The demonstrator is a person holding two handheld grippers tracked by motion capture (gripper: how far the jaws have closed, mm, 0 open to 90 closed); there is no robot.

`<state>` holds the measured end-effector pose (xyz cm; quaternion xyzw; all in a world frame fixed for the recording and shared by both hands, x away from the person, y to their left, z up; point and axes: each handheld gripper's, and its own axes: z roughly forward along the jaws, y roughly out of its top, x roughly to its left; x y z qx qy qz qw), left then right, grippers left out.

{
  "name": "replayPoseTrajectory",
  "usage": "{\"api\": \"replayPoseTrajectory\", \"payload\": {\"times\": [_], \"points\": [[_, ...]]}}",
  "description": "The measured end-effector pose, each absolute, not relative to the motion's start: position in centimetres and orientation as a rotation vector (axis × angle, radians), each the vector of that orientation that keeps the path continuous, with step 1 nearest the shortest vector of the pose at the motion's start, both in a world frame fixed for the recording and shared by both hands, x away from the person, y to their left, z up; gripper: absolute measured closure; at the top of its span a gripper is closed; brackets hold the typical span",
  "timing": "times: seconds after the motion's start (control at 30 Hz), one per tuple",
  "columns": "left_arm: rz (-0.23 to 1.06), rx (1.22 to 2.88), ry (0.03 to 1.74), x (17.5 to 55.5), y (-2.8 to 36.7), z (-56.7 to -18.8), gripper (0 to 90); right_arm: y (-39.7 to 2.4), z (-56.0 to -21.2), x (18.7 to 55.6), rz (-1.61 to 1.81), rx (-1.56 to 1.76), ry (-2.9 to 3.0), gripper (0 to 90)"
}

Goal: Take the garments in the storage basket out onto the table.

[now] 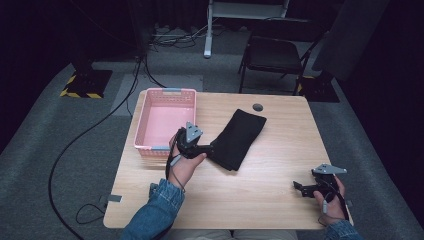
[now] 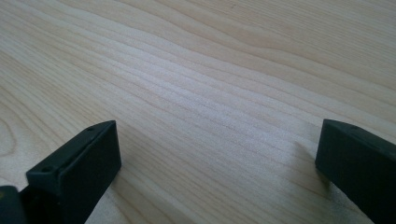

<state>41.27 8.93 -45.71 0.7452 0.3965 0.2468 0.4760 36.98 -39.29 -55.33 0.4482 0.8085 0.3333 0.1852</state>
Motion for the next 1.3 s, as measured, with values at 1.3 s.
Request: {"api": "replayPoseTrajectory", "payload": {"times": [1.3], "points": [[0.642, 1.784, 1.065, 37.7, 15.3, -47.1, 8.7, -39.3, -55.3, 37.0, 0.939, 1.265, 2.276, 0.0]]}}
